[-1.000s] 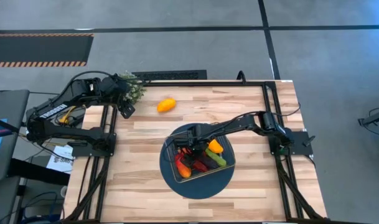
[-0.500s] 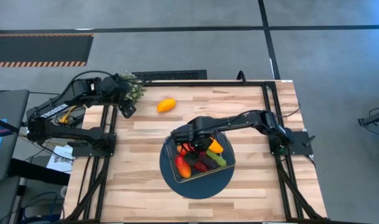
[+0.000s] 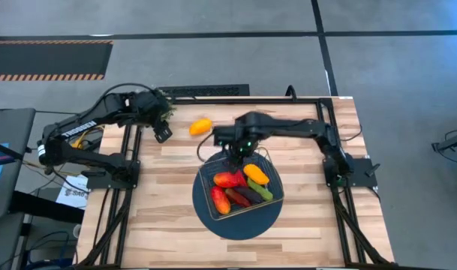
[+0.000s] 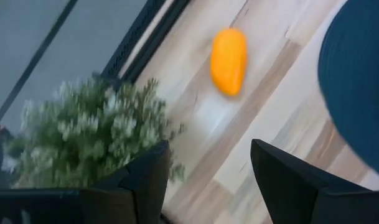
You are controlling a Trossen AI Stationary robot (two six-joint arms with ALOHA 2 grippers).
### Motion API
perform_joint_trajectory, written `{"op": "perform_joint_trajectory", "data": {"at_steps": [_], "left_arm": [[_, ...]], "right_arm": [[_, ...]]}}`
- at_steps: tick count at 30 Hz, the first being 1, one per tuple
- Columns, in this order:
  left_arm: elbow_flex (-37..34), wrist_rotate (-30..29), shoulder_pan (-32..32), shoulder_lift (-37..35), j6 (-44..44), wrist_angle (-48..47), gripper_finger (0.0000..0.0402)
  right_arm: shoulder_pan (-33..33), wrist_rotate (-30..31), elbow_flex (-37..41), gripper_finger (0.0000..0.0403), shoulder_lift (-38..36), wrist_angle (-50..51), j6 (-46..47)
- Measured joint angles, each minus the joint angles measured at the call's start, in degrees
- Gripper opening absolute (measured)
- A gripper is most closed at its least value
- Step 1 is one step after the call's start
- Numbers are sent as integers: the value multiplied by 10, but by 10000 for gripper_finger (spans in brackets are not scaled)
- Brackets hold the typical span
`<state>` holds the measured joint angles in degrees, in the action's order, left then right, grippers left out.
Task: Build produce basket
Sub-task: Put the yellow mango into the gold wire basket
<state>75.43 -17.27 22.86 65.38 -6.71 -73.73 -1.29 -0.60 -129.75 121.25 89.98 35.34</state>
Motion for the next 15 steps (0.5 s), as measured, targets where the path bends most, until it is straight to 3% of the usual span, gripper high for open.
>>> {"op": "perform_joint_trajectory", "data": {"at_steps": [9, 15], "left_arm": [[0, 7, 0, 24, 62, 83, 212], [0, 69, 0, 65, 113, 124, 212]], "right_arm": [[-81, 83, -1, 131, -93, 1, -41], [-130, 93, -1, 98, -157, 0, -44]]}}
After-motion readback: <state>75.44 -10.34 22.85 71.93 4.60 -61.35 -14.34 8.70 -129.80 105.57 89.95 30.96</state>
